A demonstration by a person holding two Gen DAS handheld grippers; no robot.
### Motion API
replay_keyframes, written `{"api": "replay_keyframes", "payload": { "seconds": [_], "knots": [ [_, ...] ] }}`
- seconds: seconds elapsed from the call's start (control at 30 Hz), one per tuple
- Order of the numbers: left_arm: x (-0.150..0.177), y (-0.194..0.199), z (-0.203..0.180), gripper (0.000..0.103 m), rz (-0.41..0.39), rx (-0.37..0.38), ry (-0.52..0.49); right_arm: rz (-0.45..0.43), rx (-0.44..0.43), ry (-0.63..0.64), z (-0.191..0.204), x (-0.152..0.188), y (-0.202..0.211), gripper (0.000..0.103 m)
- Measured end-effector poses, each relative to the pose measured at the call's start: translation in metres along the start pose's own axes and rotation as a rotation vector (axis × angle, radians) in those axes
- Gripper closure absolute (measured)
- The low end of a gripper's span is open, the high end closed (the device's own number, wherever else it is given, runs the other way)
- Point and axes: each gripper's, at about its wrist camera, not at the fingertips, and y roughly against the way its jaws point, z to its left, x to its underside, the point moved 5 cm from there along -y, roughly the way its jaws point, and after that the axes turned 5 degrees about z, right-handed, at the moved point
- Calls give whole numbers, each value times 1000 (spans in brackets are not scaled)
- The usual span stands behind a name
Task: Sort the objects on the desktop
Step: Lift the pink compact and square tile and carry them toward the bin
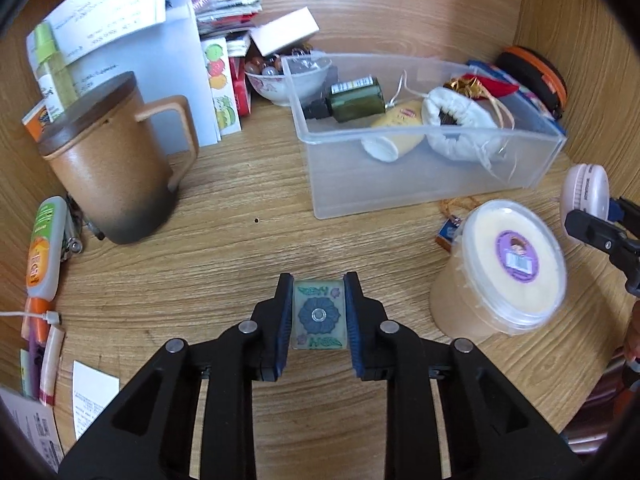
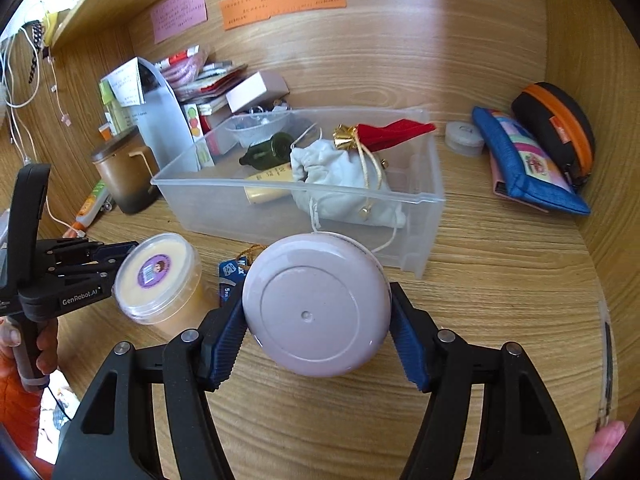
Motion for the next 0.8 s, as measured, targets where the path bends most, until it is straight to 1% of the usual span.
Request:
{"api": "replay_keyframes", "payload": {
  "seconds": [0.17,0.37,0.47,0.8],
  "knots": [
    [-1,16,0,79,-32,8,18,-30,0,-6,-1,3,17,40],
    [-4,38,-6,79,-73,0,2,-66,0,-4,1,2,35,40],
    [-7,49,-7,79,-95,10,0,-82,-3,-4,2,0,43,40],
    [-29,82,-16,79,-184,32,-10,-133,-3,6,4,-14,62,40]
  ]
}}
